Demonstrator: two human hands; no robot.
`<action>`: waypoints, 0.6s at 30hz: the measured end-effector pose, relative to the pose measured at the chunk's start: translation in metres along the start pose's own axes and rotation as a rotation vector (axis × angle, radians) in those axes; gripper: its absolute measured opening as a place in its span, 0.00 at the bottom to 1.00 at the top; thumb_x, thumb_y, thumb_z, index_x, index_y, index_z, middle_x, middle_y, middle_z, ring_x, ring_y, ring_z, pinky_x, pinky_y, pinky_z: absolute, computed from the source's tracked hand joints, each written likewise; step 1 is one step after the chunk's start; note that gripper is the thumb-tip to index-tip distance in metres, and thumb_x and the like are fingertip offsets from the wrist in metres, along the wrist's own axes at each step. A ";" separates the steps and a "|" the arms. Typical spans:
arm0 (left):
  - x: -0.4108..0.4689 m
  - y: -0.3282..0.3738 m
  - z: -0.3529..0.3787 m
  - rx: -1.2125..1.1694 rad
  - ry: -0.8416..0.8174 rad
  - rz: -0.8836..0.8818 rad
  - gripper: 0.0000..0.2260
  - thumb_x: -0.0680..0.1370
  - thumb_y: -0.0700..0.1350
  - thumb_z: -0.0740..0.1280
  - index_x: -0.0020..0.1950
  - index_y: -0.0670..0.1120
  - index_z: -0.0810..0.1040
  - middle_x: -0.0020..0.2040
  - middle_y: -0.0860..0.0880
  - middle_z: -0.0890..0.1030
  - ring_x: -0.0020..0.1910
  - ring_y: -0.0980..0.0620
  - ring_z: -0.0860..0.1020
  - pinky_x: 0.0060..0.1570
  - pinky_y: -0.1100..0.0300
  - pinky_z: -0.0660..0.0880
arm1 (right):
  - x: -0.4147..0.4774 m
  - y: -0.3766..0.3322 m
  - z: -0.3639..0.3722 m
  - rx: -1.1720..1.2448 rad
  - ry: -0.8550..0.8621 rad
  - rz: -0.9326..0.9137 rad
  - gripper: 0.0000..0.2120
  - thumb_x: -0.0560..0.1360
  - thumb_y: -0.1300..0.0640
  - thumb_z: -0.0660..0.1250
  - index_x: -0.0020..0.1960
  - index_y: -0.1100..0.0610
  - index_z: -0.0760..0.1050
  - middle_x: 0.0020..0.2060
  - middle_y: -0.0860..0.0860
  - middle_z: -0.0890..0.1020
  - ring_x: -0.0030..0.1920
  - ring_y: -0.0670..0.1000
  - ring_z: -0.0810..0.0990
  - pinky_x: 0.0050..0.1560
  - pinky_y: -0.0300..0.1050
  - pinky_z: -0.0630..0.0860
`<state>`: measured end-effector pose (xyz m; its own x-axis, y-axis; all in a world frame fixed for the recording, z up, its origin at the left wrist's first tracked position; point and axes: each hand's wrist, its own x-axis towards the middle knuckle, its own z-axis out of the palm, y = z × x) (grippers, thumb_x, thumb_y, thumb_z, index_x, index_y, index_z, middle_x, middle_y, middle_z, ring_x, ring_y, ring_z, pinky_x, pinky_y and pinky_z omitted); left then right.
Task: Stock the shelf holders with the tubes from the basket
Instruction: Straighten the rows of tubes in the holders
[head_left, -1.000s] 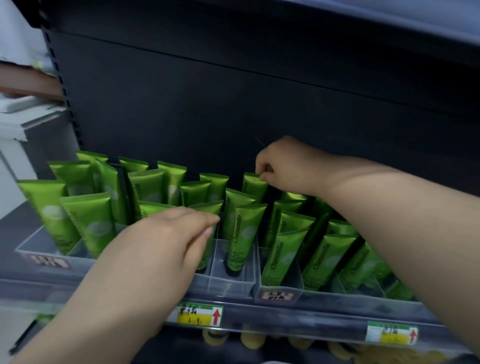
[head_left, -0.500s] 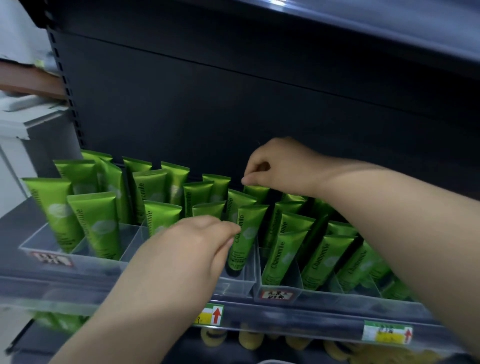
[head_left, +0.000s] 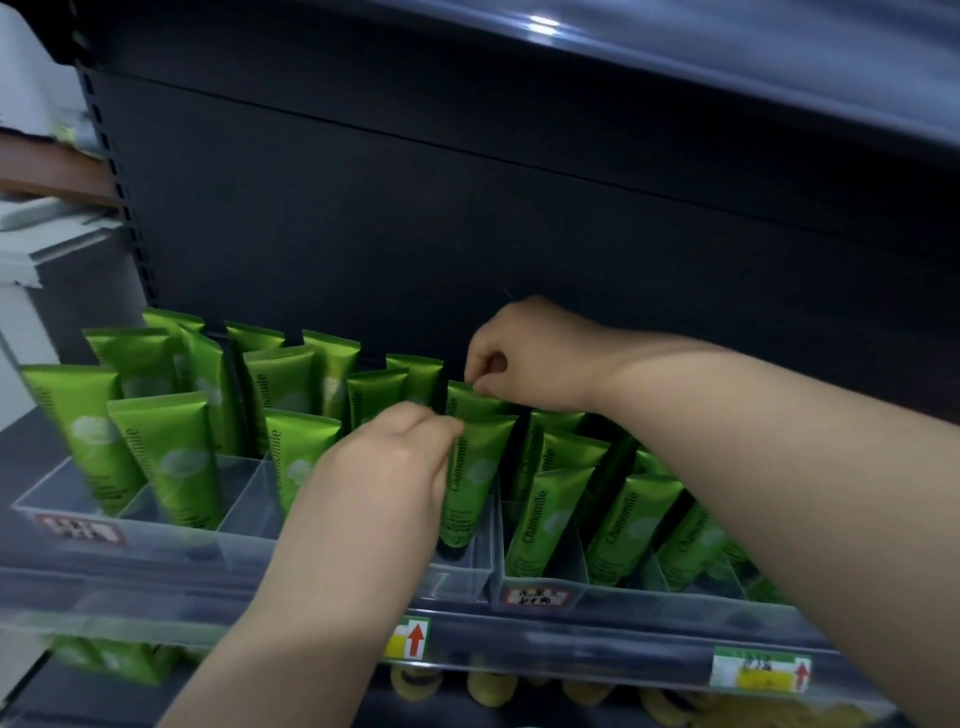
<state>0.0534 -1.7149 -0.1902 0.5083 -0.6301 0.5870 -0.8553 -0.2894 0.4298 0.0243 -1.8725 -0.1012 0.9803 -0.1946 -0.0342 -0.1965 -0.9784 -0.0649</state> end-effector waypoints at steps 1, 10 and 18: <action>0.001 0.001 0.000 0.002 0.010 -0.011 0.10 0.71 0.36 0.67 0.50 0.42 0.83 0.44 0.48 0.82 0.37 0.46 0.81 0.33 0.52 0.80 | 0.000 0.002 -0.003 -0.039 -0.009 -0.007 0.08 0.76 0.59 0.65 0.52 0.55 0.81 0.40 0.43 0.75 0.44 0.42 0.73 0.40 0.33 0.67; 0.010 0.005 0.014 0.052 -0.065 -0.025 0.19 0.69 0.31 0.71 0.58 0.44 0.80 0.53 0.45 0.82 0.42 0.41 0.82 0.36 0.49 0.80 | -0.009 0.020 -0.005 -0.049 -0.025 -0.018 0.09 0.75 0.57 0.68 0.53 0.55 0.81 0.47 0.47 0.82 0.45 0.43 0.75 0.48 0.35 0.71; 0.014 0.008 0.012 0.025 -0.017 -0.047 0.13 0.69 0.33 0.66 0.48 0.48 0.82 0.42 0.48 0.82 0.35 0.44 0.80 0.30 0.51 0.79 | -0.018 0.041 -0.013 0.084 0.117 0.057 0.07 0.73 0.56 0.70 0.50 0.53 0.83 0.38 0.41 0.78 0.34 0.34 0.71 0.32 0.18 0.64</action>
<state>0.0523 -1.7347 -0.1861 0.5465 -0.6273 0.5549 -0.8328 -0.3370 0.4393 -0.0015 -1.9105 -0.0901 0.9624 -0.2610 0.0755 -0.2478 -0.9571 -0.1499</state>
